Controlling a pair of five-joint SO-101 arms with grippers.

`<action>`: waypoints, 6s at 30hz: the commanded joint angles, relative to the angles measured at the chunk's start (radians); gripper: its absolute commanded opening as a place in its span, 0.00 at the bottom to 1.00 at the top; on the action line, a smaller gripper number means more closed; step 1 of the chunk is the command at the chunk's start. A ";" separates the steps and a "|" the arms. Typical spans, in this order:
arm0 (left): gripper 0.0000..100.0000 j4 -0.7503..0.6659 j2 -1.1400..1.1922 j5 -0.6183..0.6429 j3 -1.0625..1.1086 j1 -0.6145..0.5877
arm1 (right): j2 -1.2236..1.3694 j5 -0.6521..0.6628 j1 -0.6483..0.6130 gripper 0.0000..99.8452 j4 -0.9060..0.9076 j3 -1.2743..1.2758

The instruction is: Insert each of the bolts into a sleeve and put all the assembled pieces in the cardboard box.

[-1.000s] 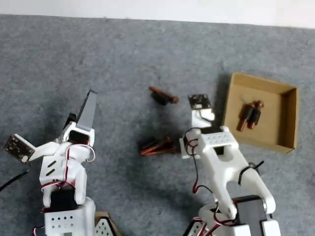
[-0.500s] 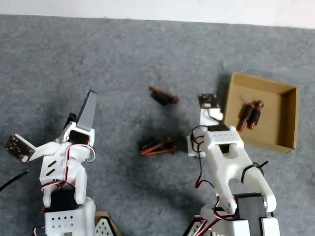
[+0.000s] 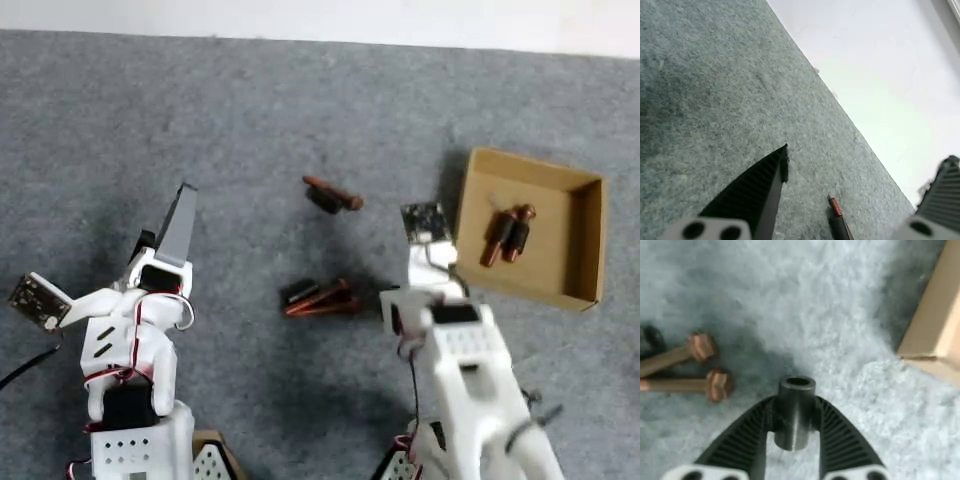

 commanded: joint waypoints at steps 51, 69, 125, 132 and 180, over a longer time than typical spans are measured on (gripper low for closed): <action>0.41 -0.017 -0.018 -0.008 0.019 0.018 | -1.092 0.025 0.061 0.00 -0.059 0.530; 0.41 0.382 -0.018 -0.436 -0.079 0.318 | -1.093 0.025 0.082 0.00 -0.059 0.530; 0.15 0.094 0.634 -1.165 -0.378 0.466 | -1.093 0.025 0.120 0.00 -0.061 0.529; 0.15 -0.081 0.924 -1.165 -0.438 0.493 | -1.093 0.025 0.120 0.00 -0.062 0.529; 0.15 -0.221 1.376 -1.165 -0.573 0.484 | -1.092 0.025 0.120 0.01 -0.062 0.529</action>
